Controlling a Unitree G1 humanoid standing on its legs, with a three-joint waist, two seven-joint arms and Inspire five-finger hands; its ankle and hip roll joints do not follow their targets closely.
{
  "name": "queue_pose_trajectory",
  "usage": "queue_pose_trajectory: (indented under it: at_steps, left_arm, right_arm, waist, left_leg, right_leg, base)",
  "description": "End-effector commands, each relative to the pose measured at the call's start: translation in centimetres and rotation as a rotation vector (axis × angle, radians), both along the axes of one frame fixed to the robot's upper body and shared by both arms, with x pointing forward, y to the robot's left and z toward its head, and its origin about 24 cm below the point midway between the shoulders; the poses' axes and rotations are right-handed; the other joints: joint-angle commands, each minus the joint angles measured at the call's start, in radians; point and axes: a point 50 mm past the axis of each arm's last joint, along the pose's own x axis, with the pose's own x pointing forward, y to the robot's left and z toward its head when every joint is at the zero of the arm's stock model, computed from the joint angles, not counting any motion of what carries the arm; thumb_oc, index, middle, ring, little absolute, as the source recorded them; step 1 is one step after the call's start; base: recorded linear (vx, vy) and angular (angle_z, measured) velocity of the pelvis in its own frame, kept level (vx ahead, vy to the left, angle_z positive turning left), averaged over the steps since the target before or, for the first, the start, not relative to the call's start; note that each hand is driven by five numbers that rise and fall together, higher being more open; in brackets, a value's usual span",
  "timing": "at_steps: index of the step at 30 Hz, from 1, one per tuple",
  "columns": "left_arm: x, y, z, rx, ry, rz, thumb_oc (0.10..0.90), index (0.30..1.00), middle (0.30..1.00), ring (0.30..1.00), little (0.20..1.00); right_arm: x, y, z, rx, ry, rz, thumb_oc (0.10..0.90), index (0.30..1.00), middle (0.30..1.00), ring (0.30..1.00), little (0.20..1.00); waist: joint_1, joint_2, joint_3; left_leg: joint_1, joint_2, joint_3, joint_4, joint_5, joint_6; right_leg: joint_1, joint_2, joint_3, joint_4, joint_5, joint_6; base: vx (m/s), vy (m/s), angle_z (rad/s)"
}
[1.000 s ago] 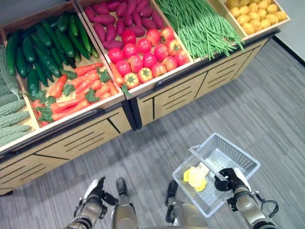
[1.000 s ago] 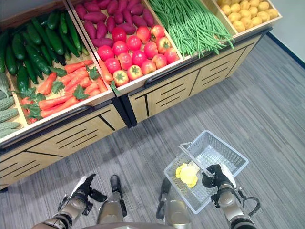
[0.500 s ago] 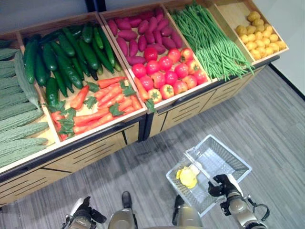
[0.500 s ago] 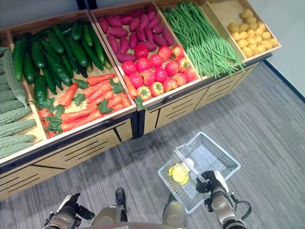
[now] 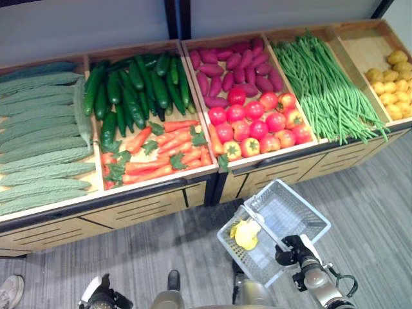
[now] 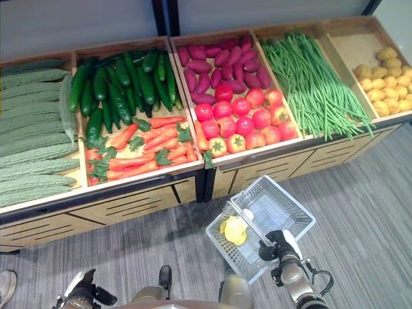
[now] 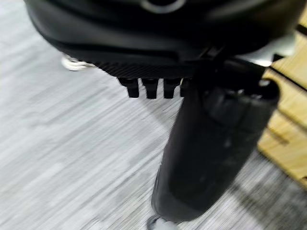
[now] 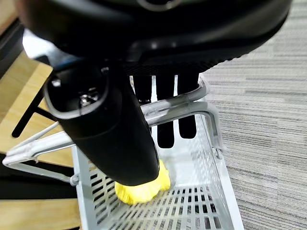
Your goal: Get the vegetables into the basket
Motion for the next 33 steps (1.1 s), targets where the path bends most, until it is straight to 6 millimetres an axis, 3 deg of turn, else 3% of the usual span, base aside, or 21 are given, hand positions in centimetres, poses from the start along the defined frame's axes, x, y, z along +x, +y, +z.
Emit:
queue_pose_trajectory:
  at_steps: [1,4,9,10,13,18,19,20,21,22,23,24,25,27,30,31,32,33]
  left_arm:
    - [1.9,2.3,1.5,0.079,-0.054,-0.001,0.900,1.000,1.000,1.000,1.000]
    - [1.9,1.0,0.9,0.041,-0.051,-0.013,0.900,1.000,1.000,1.000,1.000]
    - [0.9,-0.4,0.0,-0.006,-0.022,-0.013,0.900,1.000,1.000,1.000,1.000]
    - [-4.5,-2.6,-1.5,-0.039,-0.060,0.441,0.900,1.000,1.000,1.000,1.000]
    - [-3.5,-3.0,-1.5,-0.059,-0.115,0.474,0.900,1.000,1.000,1.000,1.000]
    - [-3.6,-3.3,-1.5,-0.075,-0.152,0.592,0.900,1.000,1.000,1.000,1.000]
    - [-3.2,-2.8,-1.3,-0.063,-0.196,0.648,0.900,1.000,1.000,1.000,1.000]
    - [-3.9,-0.3,-0.4,0.035,-0.281,0.860,0.900,1.000,1.000,1.000,1.000]
    - [-3.9,-0.3,-0.4,0.035,-0.281,0.861,0.900,1.000,1.000,1.000,1.000]
    - [-3.3,9.7,5.2,0.222,-0.514,1.126,0.900,1.000,1.000,1.000,1.000]
    - [-6.0,8.3,4.0,0.256,-0.433,1.232,0.900,1.000,1.000,1.000,1.000]
    - [-6.6,9.1,4.6,0.311,-0.418,1.264,0.900,1.000,1.000,1.000,1.000]
    - [-6.2,11.6,6.8,0.419,-0.459,1.275,0.900,1.000,1.000,1.000,1.000]
    - [-6.0,12.7,7.8,0.465,-0.479,1.261,0.900,1.000,1.000,1.000,1.000]
    - [-2.6,15.3,11.4,0.637,-0.625,1.100,0.900,1.000,1.000,1.000,1.000]
    - [-2.6,15.2,11.4,0.637,-0.624,1.100,0.900,1.000,1.000,1.000,1.000]
    - [0.4,16.2,14.0,0.704,-0.774,0.950,0.900,1.000,1.000,1.000,1.000]
    - [0.4,16.1,14.0,0.705,-0.773,0.949,0.900,1.000,1.000,1.000,1.000]
  right_arm:
    - [2.2,-2.2,2.9,-0.013,-0.180,-0.050,0.400,0.300,0.300,0.300,0.300]
    - [2.1,-2.9,3.2,-0.003,-0.192,-0.083,0.400,0.300,0.300,0.300,0.300]
    - [2.0,-2.7,3.1,-0.005,-0.176,-0.056,0.400,0.300,0.300,0.300,0.300]
    - [-1.2,-0.8,0.3,0.094,-0.085,-0.120,0.400,0.300,0.300,0.300,0.300]
    - [-1.5,-1.1,0.4,0.073,-0.098,-0.122,0.400,0.300,0.300,0.300,0.300]
    - [-1.8,-1.0,0.1,0.057,-0.075,-0.098,0.400,0.300,0.300,0.300,0.300]
    - [-1.9,-0.9,0.0,0.055,-0.067,-0.097,0.400,0.300,0.300,0.300,0.300]
    - [-2.3,-0.8,-0.3,0.066,-0.062,-0.105,0.400,0.300,0.300,0.300,0.300]
    - [-2.3,-0.8,-0.3,0.067,-0.062,-0.104,0.400,0.300,0.300,0.300,0.300]
    - [-2.6,-2.5,0.3,0.035,-0.056,-0.112,0.400,0.300,0.300,0.300,0.300]
    - [-2.3,-1.9,0.2,0.036,-0.061,-0.081,0.400,0.300,0.300,0.300,0.300]
    - [-2.3,-1.2,0.0,0.040,-0.059,-0.046,0.400,0.300,0.300,0.300,0.300]
    - [-2.0,-0.7,0.2,0.032,-0.075,0.014,0.400,0.300,0.300,0.300,0.300]
    - [-2.0,-0.5,0.3,0.037,-0.079,0.028,0.400,0.300,0.300,0.300,0.300]
    - [-2.0,-0.7,0.5,0.012,-0.096,0.046,0.400,0.300,0.300,0.300,0.300]
    - [-2.0,-0.7,0.5,0.012,-0.096,0.045,0.400,0.300,0.300,0.300,0.300]
    - [-2.1,-1.1,0.5,-0.003,-0.094,0.033,0.400,0.300,0.300,0.300,0.300]
    - [-2.2,-1.1,0.5,-0.004,-0.094,0.032,0.400,0.300,0.300,0.300,0.300]
  waist:
    - [-0.021,-0.052,0.011]
    - [-0.026,-0.041,0.006]
    - [-0.024,-0.032,-0.015]
    - [0.054,-0.096,-0.055]
    - [0.044,-0.086,-0.060]
    - [0.039,-0.078,-0.067]
    - [0.036,-0.078,-0.071]
    - [0.036,-0.076,-0.082]
    - [0.035,-0.076,-0.081]
    - [0.035,-0.064,-0.095]
    - [0.026,-0.066,-0.105]
    - [0.021,-0.069,-0.110]
    - [0.010,-0.074,-0.119]
    - [0.008,-0.076,-0.121]
    - [-0.001,-0.070,-0.125]
    - [0.000,-0.070,-0.125]
    - [0.003,-0.064,-0.124]
    - [0.003,-0.064,-0.124]
  left_leg:
    - [-0.036,0.010,0.015,0.042,0.011,-0.002]
    - [-0.039,0.026,0.038,0.029,0.039,-0.020]
    - [-0.018,0.032,0.053,-0.001,0.043,-0.020]
    - [-0.066,-0.015,-0.006,-0.001,0.033,0.012]
    - [-0.056,-0.001,-0.003,-0.007,0.041,0.004]
    - [-0.034,0.012,0.004,-0.026,0.052,-0.002]
    - [-0.027,0.015,0.002,-0.030,0.053,-0.003]
    - [-0.012,0.019,0.005,-0.035,0.049,-0.006]
    - [-0.011,0.019,0.005,-0.035,0.048,-0.006]
    - [0.006,0.022,0.015,-0.035,0.036,-0.012]
    - [0.018,0.023,0.023,-0.035,0.030,-0.016]
    - [0.028,0.026,0.034,-0.035,0.024,-0.020]
    - [0.042,0.029,0.049,-0.035,0.017,-0.024]
    - [0.049,0.029,0.057,-0.035,0.014,-0.026]
    - [0.064,0.029,0.066,-0.035,0.006,-0.029]
    - [0.064,0.029,0.066,-0.035,0.006,-0.029]
    - [0.065,0.028,0.062,-0.035,0.006,-0.029]
    - [0.066,0.028,0.062,-0.035,0.006,-0.029]
  right_leg:
    - [0.029,-0.059,-0.014,0.096,-0.104,0.072]
    - [0.059,-0.060,-0.054,0.065,-0.103,0.069]
    - [0.078,-0.052,-0.055,0.040,-0.094,0.066]
    - [0.127,-0.122,-0.063,0.023,-0.082,0.091]
    - [0.143,-0.107,-0.064,0.003,-0.086,0.087]
    - [0.151,-0.094,-0.055,-0.001,-0.097,0.083]
    - [0.155,-0.090,-0.054,-0.001,-0.099,0.081]
    - [0.164,-0.087,-0.054,-0.001,-0.104,0.080]
    - [0.165,-0.087,-0.054,-0.001,-0.104,0.080]
    - [0.172,-0.085,-0.049,-0.001,-0.108,0.084]
    - [0.174,-0.086,-0.046,-0.001,-0.111,0.087]
    - [0.176,-0.085,-0.042,-0.001,-0.112,0.088]
    - [0.178,-0.081,-0.027,-0.001,-0.113,0.090]
    - [0.179,-0.080,-0.022,-0.001,-0.115,0.091]
    - [0.184,-0.079,-0.014,-0.001,-0.116,0.094]
    - [0.185,-0.079,-0.014,-0.001,-0.116,0.094]
    - [0.188,-0.081,-0.015,-0.001,-0.116,0.095]
    - [0.188,-0.081,-0.016,-0.001,-0.117,0.096]
  base:
    - [0.01,-0.131,0.17]
    - [-0.01,-0.071,0.26]
    - [0.01,-0.034,0.07]
    - [0.02,-0.039,-0.10]
    - [0.00,-0.080,0.03]
    - [0.00,-0.042,0.00]
    - [0.05,-0.035,-0.07]
    - [0.05,-0.022,-0.04]
    - [0.09,0.024,-0.02]
    - [0.10,0.042,-0.04]
    - [0.12,0.047,-0.09]
    - [0.10,0.017,-0.25]
    - [0.07,0.001,-0.30]
    - [0.04,0.000,-0.34]
    - [0.03,0.009,-0.15]
    - [0.03,0.015,-0.05]
    - [0.00,0.000,0.00]
    - [0.00,0.000,0.00]
